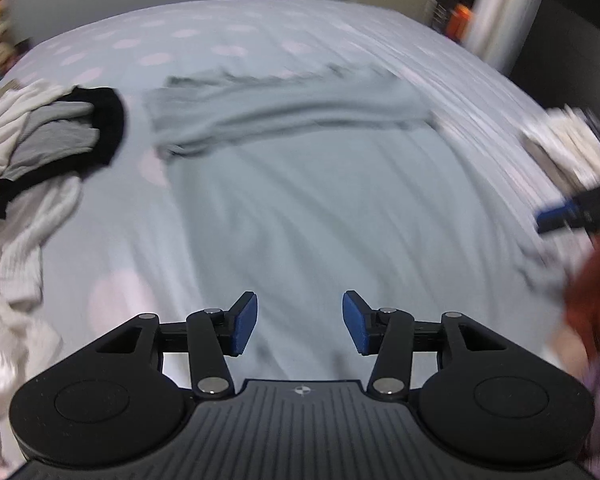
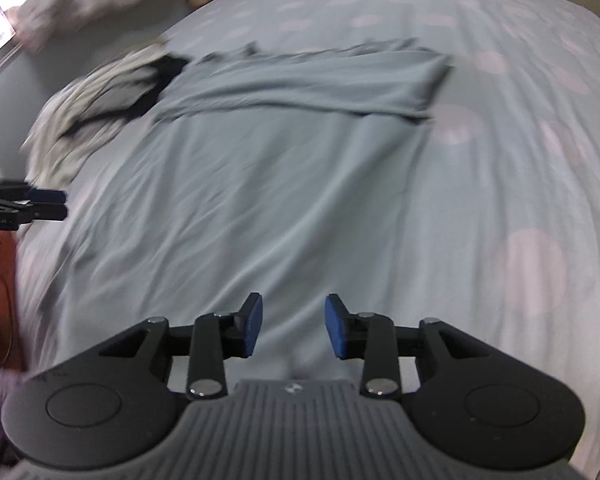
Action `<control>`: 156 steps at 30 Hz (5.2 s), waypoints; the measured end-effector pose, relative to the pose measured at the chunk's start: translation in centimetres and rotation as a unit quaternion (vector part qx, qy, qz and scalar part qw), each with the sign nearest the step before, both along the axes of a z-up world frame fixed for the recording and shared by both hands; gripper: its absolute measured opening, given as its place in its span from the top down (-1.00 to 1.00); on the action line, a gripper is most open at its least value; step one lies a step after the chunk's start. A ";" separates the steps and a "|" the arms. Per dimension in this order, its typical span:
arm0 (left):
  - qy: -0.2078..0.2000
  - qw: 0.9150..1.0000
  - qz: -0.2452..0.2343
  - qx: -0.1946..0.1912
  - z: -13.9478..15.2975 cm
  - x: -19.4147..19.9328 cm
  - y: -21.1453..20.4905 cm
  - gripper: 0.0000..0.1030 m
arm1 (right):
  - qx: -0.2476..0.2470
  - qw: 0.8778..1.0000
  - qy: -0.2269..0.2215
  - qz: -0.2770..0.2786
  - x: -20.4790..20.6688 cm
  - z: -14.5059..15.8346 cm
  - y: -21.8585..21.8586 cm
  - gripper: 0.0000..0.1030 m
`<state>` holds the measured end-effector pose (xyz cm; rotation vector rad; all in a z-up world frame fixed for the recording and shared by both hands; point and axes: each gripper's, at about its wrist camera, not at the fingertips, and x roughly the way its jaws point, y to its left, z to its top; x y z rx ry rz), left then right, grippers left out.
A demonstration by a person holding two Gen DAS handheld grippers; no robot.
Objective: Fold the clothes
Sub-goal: 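Move both open tools to the hem of the grey-blue shirt, then pinch the shirt hem with the left tool while the right tool pinches it too, then hold the shirt hem with both tools and pull it taut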
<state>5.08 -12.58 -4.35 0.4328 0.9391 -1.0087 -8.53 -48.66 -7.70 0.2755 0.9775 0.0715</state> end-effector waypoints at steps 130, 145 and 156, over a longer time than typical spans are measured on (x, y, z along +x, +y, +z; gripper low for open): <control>-0.182 0.982 0.045 -0.003 -2.6 -9.4 3.5 0.89 | -0.263 0.936 0.020 0.233 -3.7 -4.6 17.7 0.29; -0.158 0.985 0.070 0.007 -4.8 -7.3 2.8 0.87 | -0.281 0.941 0.044 0.185 -2.1 -5.8 15.4 0.28; -0.136 0.986 0.093 0.034 -6.4 -5.9 2.5 0.79 | -0.275 0.939 0.065 0.198 -1.4 -5.9 14.1 0.41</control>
